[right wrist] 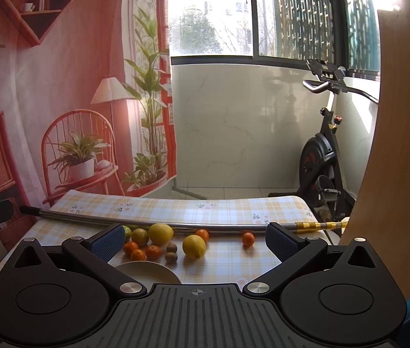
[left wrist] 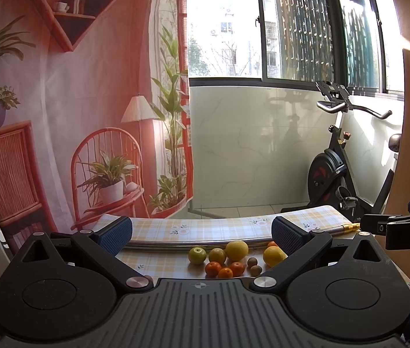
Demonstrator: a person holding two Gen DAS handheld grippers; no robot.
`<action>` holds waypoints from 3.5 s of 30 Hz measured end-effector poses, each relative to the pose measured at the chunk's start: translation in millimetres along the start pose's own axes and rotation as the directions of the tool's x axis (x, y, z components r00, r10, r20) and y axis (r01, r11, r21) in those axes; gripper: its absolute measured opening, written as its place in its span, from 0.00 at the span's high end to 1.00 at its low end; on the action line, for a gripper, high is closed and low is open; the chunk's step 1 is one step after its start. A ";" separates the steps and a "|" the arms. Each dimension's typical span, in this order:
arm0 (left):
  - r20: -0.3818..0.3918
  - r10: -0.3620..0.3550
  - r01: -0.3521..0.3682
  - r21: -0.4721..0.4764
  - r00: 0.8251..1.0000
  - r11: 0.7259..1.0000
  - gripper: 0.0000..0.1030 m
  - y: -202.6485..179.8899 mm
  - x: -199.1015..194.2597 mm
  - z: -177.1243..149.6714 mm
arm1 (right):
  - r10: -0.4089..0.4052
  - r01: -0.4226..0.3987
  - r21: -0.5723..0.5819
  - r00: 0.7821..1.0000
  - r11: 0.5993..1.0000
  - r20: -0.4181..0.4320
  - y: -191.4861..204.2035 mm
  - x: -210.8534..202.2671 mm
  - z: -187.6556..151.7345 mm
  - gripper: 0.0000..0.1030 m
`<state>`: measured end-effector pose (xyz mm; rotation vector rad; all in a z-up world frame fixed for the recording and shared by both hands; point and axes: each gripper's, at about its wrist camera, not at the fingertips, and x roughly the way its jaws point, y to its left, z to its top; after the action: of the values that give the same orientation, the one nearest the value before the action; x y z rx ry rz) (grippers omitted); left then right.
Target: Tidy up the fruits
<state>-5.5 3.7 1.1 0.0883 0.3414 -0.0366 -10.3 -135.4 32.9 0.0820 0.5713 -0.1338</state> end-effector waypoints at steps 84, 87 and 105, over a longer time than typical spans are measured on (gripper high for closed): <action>-0.487 -0.002 -0.115 -0.209 0.874 0.971 0.54 147.4 339.3 -144.8 | 0.097 -0.043 0.219 0.966 0.975 -0.242 -61.6 250.6 -68.8 0.00; -0.483 0.019 -0.123 -0.186 0.875 0.975 0.66 142.1 338.0 -144.2 | 0.092 -0.036 0.221 0.965 0.975 -0.245 -65.3 253.1 -70.2 0.00; -0.378 -0.068 -0.016 -0.214 0.923 0.977 0.73 101.1 285.0 -103.7 | 0.012 0.000 0.072 0.986 0.997 -0.167 -100.3 291.1 -75.5 0.25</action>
<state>233.5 108.0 -183.9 -0.1258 0.7376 -0.0083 177.0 -255.9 -192.8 0.1662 0.7345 -0.1426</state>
